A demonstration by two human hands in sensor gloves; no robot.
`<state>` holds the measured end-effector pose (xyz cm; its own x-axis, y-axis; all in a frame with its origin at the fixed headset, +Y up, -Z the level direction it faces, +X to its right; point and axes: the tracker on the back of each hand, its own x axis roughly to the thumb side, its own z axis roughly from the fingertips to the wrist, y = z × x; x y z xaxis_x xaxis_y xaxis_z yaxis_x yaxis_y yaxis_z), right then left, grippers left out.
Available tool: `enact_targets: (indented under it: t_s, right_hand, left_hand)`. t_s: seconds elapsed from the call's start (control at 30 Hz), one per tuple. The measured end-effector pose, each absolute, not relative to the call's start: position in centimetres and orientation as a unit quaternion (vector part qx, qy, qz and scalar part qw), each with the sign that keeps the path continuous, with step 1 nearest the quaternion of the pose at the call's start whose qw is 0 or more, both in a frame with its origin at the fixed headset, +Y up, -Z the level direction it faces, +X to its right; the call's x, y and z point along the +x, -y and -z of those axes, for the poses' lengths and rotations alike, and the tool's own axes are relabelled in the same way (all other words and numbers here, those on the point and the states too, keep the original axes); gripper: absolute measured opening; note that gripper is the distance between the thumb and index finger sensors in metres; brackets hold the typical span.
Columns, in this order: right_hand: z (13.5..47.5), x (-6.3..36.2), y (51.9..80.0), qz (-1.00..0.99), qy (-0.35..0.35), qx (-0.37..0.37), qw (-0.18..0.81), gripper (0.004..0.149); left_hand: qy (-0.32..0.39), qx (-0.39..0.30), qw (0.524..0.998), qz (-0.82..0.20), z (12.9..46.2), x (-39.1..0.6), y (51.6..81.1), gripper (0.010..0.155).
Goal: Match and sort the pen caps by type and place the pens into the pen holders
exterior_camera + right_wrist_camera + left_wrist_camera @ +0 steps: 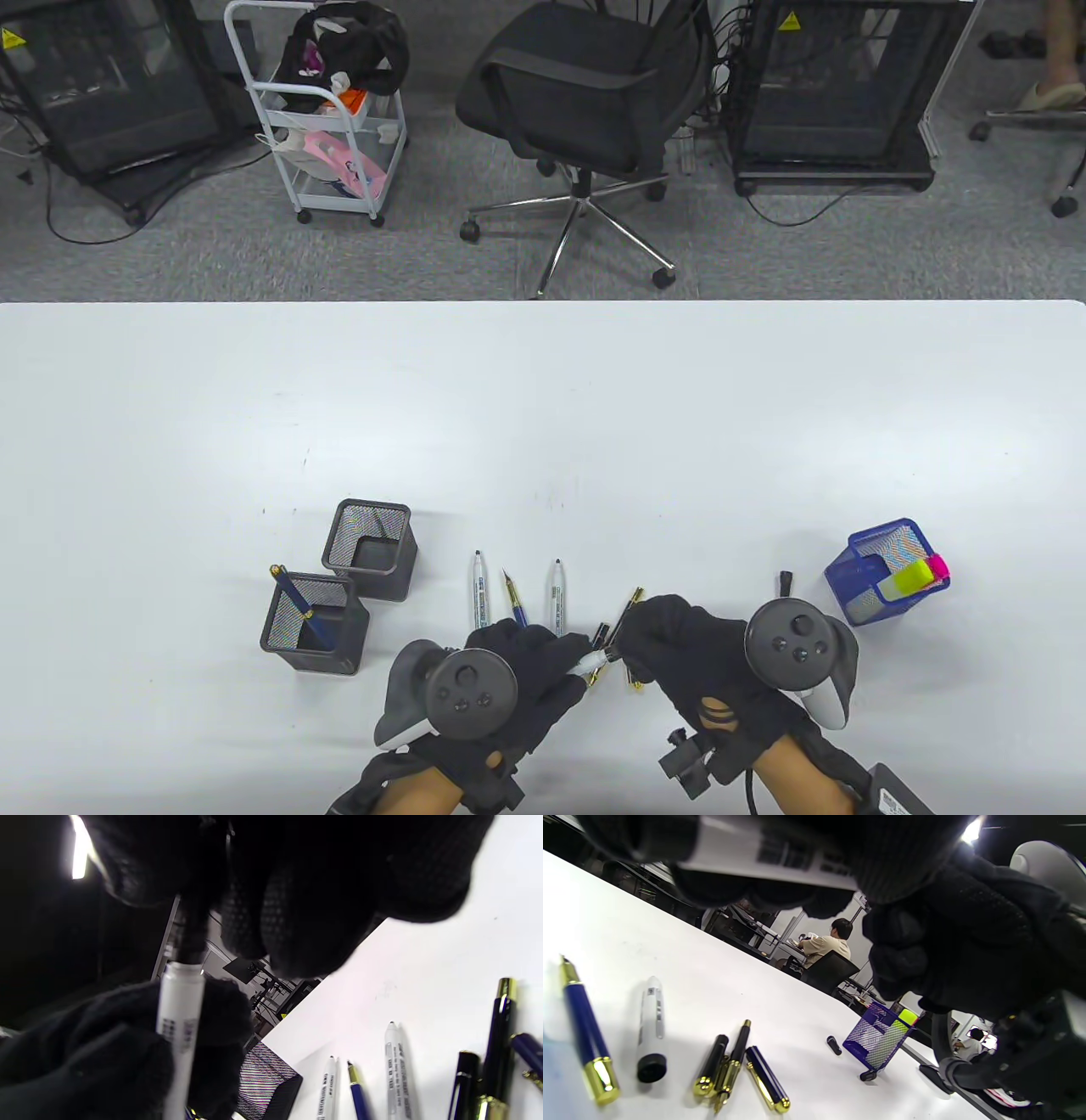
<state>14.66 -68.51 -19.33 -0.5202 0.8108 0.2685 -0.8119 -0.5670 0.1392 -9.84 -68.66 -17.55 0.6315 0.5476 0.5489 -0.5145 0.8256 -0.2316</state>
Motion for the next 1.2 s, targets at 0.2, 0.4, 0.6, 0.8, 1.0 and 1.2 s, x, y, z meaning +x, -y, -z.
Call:
enact_targets:
  t_s: [0.2,0.4,0.6,0.8,1.0,1.2]
  right_hand:
    - [19.1,14.1,68.5,-0.88,-0.011,0.178,0.441,0.046]
    - [18.2,13.0,68.3,-0.857,-0.023,0.201,0.473,0.042]
    - [17.5,12.0,69.0,-0.887,-0.021,0.229,0.4,0.041]
    - [17.9,12.3,69.0,-0.895,0.001,0.192,0.403,0.047]
    - [17.7,12.0,69.3,-0.896,0.012,0.187,0.403,0.053]
    - [17.9,13.3,69.0,-0.911,0.04,0.195,0.362,0.065]
  left_hand:
    - [0.342,-0.041,0.903,-0.255,17.2,-8.9,68.6,0.054]
    - [0.35,-0.082,0.888,-0.288,17.1,-8.5,68.9,0.055]
    - [0.333,-0.079,0.918,-0.202,17.0,-8.1,69.6,0.051]
    - [0.296,-0.019,0.93,-0.219,17.4,-8.8,69.7,0.054]
    - [0.329,0.006,0.903,-0.275,17.5,-8.6,69.9,0.059]
    - [0.3,-0.027,0.916,-0.267,18.2,-10.3,68.2,0.075]
